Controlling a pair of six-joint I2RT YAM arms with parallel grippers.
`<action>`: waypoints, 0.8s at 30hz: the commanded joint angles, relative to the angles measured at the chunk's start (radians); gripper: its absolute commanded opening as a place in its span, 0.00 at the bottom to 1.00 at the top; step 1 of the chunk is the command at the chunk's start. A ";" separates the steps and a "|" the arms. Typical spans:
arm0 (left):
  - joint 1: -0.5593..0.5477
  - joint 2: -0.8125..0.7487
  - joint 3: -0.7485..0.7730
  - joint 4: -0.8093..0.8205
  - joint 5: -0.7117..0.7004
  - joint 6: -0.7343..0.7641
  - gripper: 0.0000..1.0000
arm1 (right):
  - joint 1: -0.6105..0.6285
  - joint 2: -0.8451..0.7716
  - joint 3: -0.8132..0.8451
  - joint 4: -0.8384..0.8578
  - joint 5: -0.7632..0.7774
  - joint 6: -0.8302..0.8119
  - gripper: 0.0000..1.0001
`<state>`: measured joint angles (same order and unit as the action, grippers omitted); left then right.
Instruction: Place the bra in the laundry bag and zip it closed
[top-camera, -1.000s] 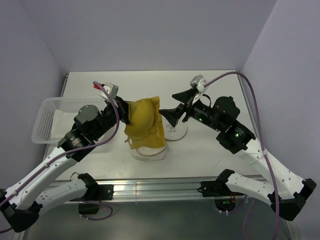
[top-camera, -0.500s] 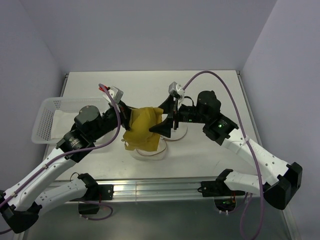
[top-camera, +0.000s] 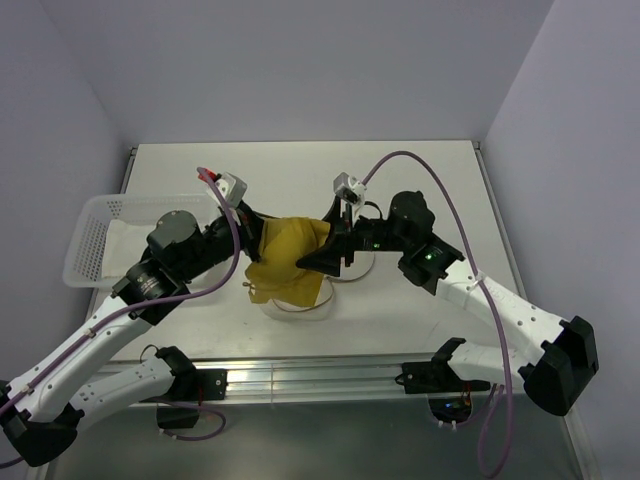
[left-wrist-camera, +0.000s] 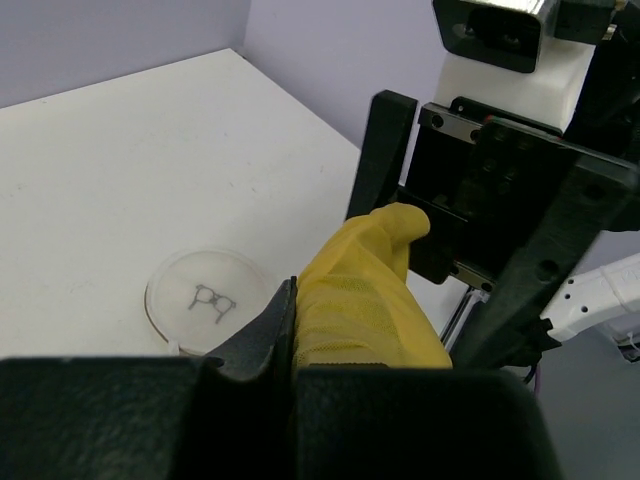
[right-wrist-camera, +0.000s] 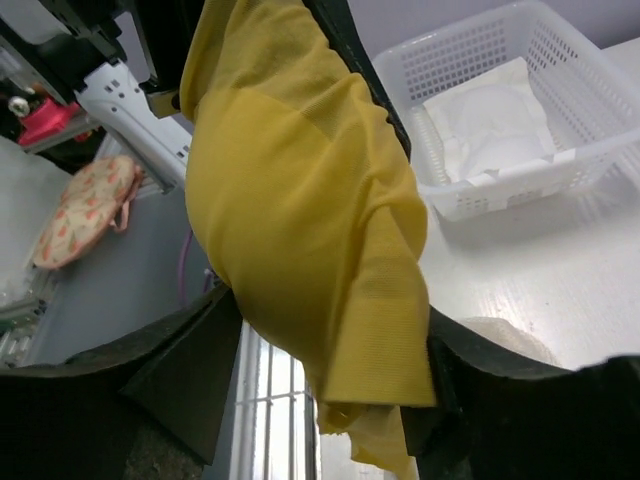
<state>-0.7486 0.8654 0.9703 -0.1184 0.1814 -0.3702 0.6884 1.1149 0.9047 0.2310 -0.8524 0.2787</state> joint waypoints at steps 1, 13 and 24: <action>0.000 -0.017 0.073 0.016 -0.017 0.008 0.03 | -0.001 -0.030 -0.018 0.111 0.009 0.062 0.63; 0.000 -0.069 0.206 -0.375 -0.396 0.001 0.73 | -0.042 -0.063 -0.043 0.107 0.150 0.108 0.19; 0.000 -0.187 -0.002 -0.569 -0.562 -0.369 0.67 | -0.099 -0.127 -0.063 0.044 0.272 0.091 0.02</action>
<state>-0.7502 0.6666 1.0466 -0.6163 -0.3408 -0.5774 0.5953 1.0393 0.8433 0.2699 -0.6415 0.3866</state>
